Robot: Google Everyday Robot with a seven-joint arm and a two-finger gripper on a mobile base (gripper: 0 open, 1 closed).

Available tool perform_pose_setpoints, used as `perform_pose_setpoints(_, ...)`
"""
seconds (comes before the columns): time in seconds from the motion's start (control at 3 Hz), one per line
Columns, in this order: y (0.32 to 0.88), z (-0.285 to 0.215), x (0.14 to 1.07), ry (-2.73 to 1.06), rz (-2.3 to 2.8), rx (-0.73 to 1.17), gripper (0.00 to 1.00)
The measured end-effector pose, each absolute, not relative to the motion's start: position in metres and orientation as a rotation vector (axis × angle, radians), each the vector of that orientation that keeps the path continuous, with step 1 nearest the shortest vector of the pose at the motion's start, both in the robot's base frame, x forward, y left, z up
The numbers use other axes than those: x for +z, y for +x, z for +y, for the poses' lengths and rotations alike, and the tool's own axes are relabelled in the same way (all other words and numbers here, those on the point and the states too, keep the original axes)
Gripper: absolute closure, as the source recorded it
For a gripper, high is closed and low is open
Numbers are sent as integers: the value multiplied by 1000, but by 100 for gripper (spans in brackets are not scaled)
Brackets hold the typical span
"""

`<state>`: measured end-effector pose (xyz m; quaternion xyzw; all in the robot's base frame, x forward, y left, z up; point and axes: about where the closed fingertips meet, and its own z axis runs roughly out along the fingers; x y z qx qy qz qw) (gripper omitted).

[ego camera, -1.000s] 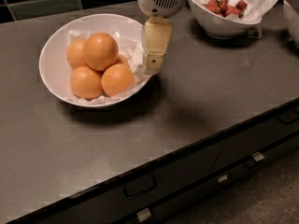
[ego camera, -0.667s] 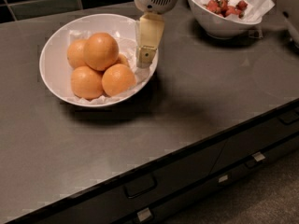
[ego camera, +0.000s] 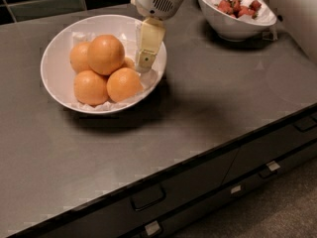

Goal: Pick orange from white bowl

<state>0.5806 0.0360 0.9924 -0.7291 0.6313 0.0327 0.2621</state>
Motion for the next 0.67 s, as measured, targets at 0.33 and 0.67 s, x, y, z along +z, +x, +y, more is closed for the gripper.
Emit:
perform_pose_setpoints(0.33, 588, 54, 989, -2019, 1678, 118, 0)
perform_pose_setpoints(0.67, 598, 73, 978, -2060, 1650, 177, 0)
